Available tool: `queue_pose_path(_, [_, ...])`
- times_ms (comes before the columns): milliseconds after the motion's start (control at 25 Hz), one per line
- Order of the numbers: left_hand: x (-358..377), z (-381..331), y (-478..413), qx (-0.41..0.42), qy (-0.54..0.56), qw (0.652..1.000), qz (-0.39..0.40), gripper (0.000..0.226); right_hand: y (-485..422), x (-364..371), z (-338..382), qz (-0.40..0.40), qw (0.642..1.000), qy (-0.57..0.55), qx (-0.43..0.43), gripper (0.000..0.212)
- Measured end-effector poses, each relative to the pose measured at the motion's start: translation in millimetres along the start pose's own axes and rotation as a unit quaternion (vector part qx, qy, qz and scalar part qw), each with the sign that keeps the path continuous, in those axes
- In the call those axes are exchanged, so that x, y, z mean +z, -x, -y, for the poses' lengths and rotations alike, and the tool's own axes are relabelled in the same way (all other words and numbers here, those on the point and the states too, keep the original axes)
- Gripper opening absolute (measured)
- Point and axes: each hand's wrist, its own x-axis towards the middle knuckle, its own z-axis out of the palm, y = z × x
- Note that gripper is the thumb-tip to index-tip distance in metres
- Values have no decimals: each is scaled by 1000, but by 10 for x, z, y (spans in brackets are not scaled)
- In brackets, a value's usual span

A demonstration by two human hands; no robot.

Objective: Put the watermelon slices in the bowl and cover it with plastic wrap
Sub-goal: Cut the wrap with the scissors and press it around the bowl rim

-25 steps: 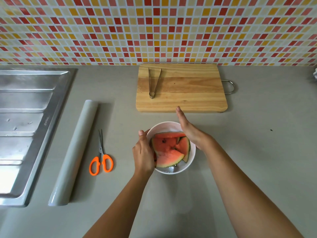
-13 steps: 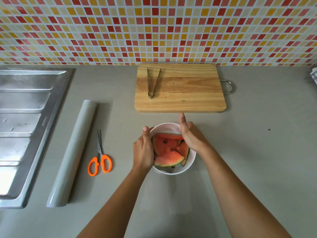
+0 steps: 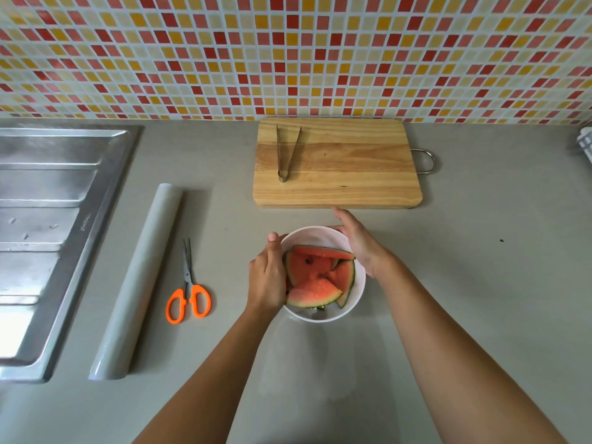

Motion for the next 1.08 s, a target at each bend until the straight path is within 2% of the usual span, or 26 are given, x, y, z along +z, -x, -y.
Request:
queue_pose_path(240, [-7, 15, -14, -14, 29, 999, 0, 53, -36, 46, 32, -3, 998, 66, -21, 85])
queue_pose_path(400, [-14, 30, -22, -19, 31, 999, 2, 55, -74, 50, 11, -19, 993, 117, -22, 85])
queue_pose_path(760, [-11, 38, -19, -18, 41, 999, 6, 54, -42, 73, 40, -44, 987, 155, -26, 80])
queue_pose_path(1080, [5, 94, 5, -3, 45, 999, -3, 48, -4, 34, 18, -2, 995, 94, -26, 76])
